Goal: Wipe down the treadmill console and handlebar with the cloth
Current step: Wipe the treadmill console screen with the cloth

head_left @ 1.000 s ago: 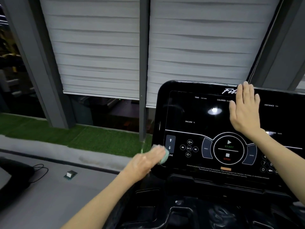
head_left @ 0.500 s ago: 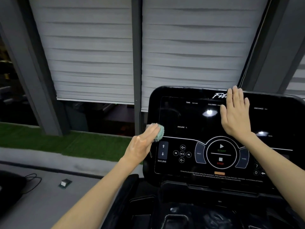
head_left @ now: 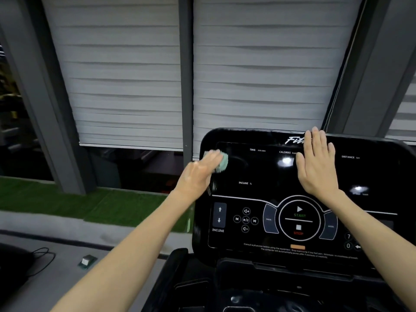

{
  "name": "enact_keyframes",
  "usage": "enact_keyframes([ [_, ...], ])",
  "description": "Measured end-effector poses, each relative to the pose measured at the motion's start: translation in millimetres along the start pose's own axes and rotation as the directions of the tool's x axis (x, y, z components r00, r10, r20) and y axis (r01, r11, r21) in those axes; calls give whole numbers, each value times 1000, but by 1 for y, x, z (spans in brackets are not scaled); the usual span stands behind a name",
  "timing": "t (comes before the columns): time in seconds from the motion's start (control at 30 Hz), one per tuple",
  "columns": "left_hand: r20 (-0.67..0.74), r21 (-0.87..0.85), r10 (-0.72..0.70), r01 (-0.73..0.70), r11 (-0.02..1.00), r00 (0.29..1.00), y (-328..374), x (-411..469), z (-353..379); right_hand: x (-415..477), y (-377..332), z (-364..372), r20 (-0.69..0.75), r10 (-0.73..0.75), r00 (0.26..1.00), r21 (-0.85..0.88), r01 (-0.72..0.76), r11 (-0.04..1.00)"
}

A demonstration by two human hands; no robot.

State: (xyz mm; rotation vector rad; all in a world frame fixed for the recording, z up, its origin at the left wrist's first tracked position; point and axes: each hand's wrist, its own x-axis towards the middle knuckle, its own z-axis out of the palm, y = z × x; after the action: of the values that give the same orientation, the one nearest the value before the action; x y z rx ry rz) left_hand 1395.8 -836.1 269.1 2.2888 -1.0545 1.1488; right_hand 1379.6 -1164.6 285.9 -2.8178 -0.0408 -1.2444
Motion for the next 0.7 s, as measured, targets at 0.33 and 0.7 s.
enact_keyframes([
  [0.33, -83, 13, -295, 297, 955, 952, 3, 91, -1, 1, 0, 0, 14, 10, 1000, -30, -9, 1000],
  [0.7, 265, 81, -267, 255, 964, 926, 32, 140, 18, 4, -10, -12, 32, 20, 999, -13, -19, 1000],
])
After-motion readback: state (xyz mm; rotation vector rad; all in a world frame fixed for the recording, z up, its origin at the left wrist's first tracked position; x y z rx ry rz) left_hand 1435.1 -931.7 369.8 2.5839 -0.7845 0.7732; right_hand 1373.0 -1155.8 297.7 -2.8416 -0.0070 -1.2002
